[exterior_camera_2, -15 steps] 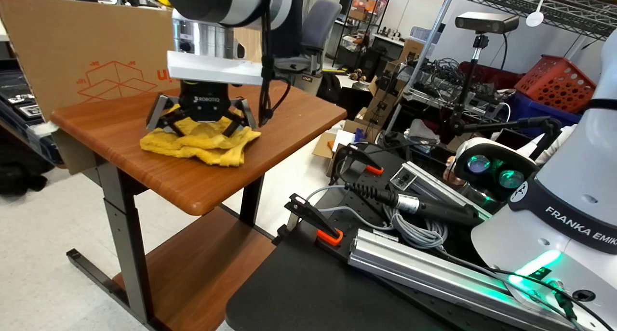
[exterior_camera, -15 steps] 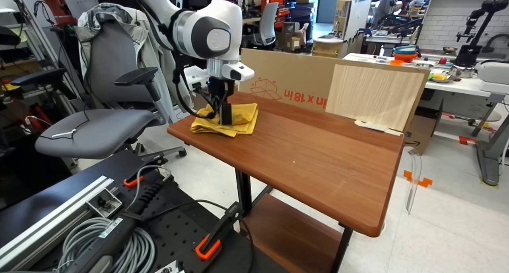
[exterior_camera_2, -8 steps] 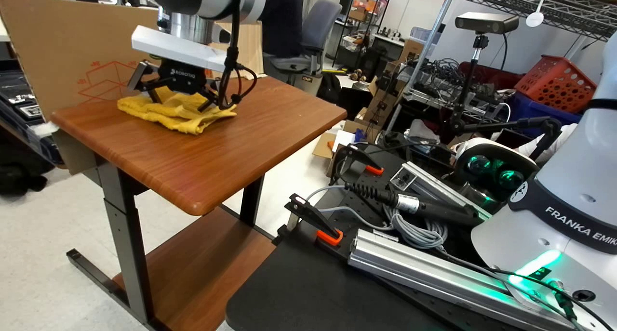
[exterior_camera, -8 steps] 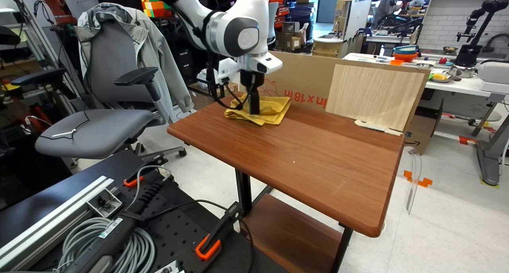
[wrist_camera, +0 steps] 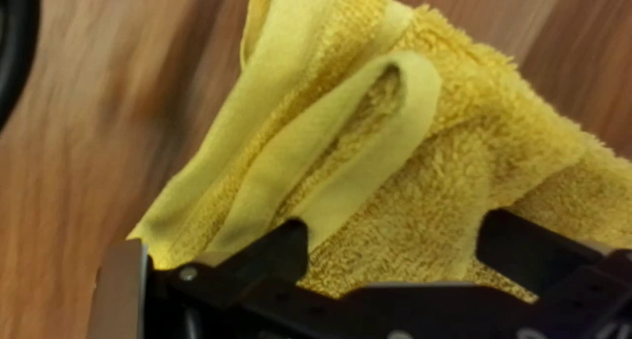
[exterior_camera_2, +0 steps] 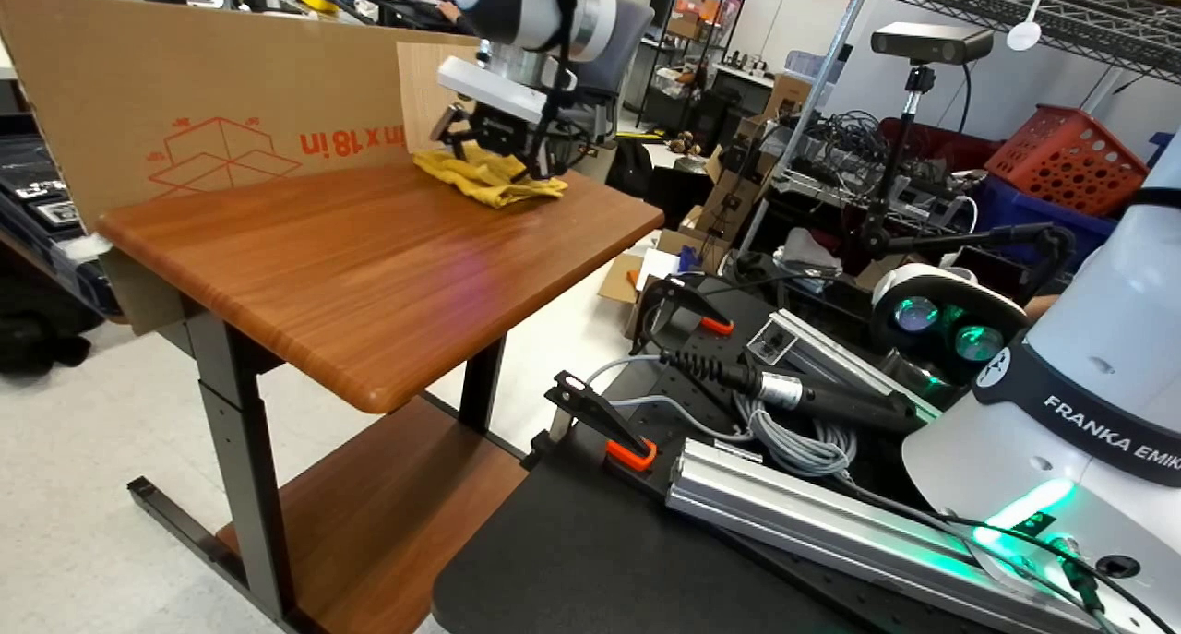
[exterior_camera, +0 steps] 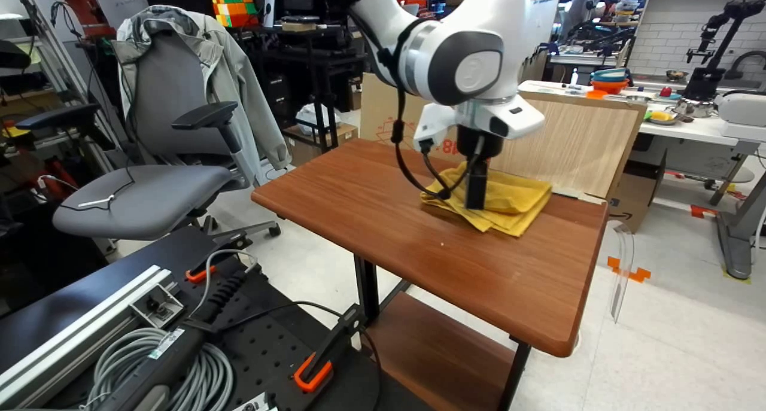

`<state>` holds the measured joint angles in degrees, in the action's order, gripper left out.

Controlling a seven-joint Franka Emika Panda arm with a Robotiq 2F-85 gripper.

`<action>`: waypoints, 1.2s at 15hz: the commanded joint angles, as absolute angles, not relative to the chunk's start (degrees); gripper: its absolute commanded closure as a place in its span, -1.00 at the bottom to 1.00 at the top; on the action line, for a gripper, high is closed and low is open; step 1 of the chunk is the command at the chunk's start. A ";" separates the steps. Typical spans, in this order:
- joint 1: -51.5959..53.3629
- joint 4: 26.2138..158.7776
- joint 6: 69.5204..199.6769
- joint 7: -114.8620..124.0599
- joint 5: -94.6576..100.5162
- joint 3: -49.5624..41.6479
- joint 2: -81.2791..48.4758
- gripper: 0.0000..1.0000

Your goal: Wipe the table with the yellow towel

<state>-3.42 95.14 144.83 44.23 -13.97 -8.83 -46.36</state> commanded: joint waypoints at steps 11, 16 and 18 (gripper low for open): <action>-3.67 119.73 147.26 29.64 -14.48 -7.17 -35.33 -1.00; 3.32 129.83 149.70 25.22 -12.77 -4.40 -28.65 -1.00; 5.39 133.21 151.61 23.36 -13.37 -1.35 -26.41 -1.00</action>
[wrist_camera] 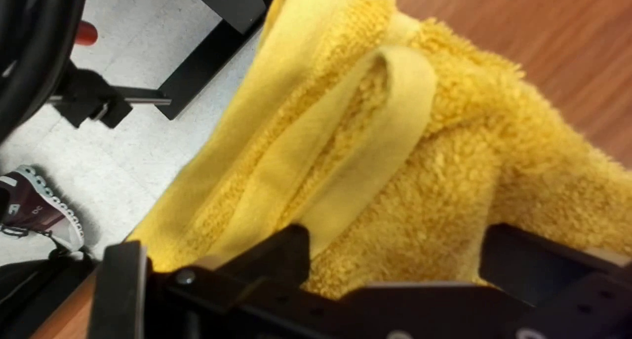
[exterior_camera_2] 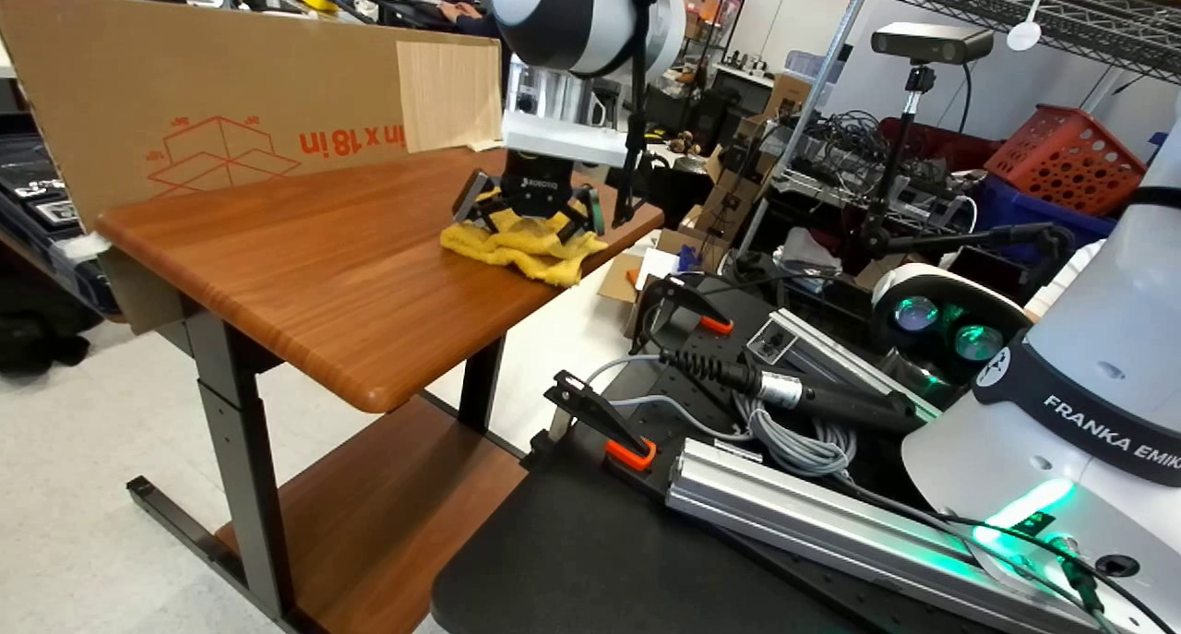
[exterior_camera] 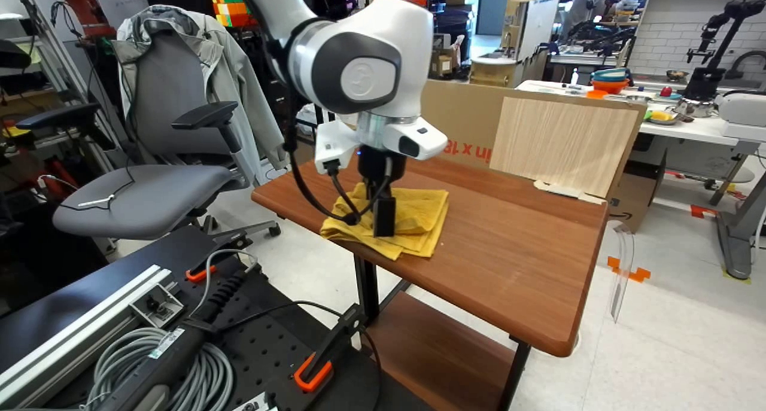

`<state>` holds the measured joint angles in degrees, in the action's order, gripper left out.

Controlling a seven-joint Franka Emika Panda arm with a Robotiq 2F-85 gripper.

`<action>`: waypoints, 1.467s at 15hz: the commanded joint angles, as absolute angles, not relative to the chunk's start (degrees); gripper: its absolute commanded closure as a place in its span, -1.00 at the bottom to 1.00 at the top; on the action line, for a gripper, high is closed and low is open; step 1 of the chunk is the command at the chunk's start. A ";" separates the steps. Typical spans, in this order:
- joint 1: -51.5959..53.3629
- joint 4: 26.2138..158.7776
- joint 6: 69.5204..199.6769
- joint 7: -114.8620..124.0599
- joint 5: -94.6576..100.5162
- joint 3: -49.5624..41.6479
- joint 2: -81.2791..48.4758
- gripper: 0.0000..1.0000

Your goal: Wipe the table with the yellow towel

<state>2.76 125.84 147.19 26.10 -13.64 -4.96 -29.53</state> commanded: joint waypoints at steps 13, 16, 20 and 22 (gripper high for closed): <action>-0.56 123.06 175.81 17.35 -21.16 12.69 -32.14 -1.00; -9.55 123.12 176.66 14.26 -23.78 17.65 -27.56 -1.00; -9.47 121.98 174.61 14.54 -24.11 15.12 -26.68 -1.00; -9.01 122.03 174.45 14.57 -24.05 14.96 -26.99 -1.00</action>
